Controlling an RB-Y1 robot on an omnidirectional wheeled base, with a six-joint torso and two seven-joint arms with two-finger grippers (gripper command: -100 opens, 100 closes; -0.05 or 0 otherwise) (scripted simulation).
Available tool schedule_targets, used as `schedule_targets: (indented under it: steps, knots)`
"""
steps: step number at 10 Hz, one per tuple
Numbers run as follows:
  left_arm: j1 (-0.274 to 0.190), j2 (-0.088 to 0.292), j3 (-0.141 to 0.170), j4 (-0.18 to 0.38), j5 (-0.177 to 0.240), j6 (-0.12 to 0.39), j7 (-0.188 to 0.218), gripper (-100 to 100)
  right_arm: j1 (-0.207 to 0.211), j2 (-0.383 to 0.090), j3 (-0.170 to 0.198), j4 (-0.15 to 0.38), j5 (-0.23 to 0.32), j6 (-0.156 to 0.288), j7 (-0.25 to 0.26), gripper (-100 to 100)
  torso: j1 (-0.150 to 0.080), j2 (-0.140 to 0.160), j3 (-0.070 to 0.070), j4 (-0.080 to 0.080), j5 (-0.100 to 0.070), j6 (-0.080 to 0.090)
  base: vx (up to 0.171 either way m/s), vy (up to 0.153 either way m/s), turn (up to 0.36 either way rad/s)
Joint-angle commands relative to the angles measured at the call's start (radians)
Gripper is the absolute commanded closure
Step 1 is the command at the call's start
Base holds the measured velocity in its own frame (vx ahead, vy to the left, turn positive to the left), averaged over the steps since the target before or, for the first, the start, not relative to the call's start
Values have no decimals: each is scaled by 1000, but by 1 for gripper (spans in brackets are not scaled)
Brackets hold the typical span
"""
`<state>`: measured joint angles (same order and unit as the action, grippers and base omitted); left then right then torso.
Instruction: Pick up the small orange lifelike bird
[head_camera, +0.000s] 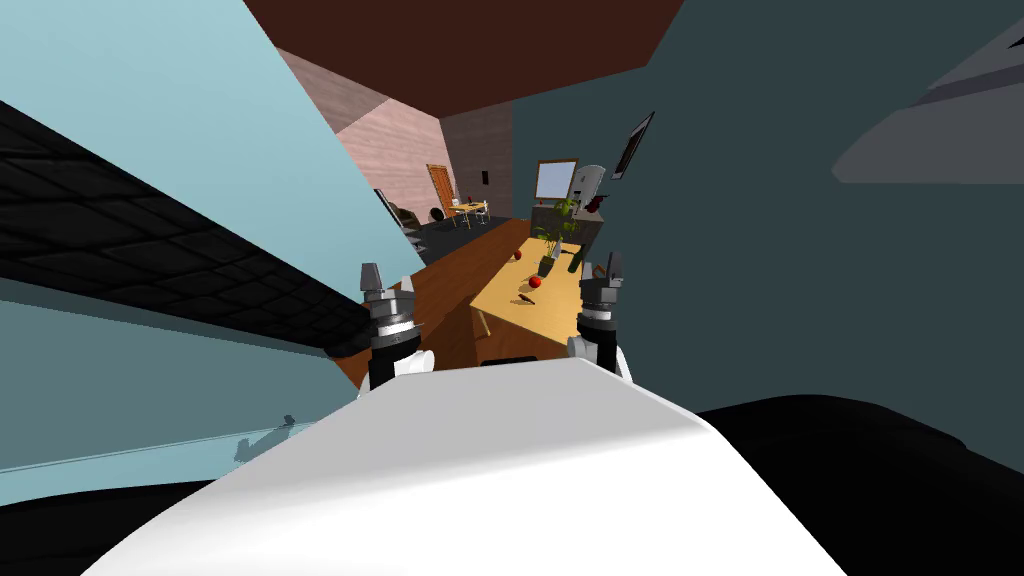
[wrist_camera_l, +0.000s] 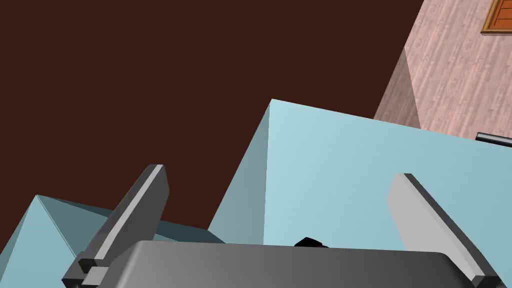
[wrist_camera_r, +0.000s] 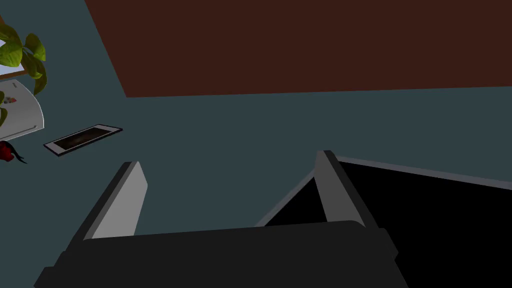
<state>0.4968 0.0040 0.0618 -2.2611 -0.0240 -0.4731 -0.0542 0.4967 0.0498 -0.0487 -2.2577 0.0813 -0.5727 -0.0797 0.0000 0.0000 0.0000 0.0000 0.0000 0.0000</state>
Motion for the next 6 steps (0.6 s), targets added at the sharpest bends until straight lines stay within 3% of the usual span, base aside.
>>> schedule_targets:
  steps: [1,6]
  knots:
    - [0,0,0,0,0,0,0,0,-2,-43,5,-1,1,0,4,-100,0,0,0,0,0,0,-24,12,42]
    - [0,0,0,0,0,0,0,0,-6,-187,38,9,14,7,23,-100,3,5,3,1,1,0,-79,40,60]
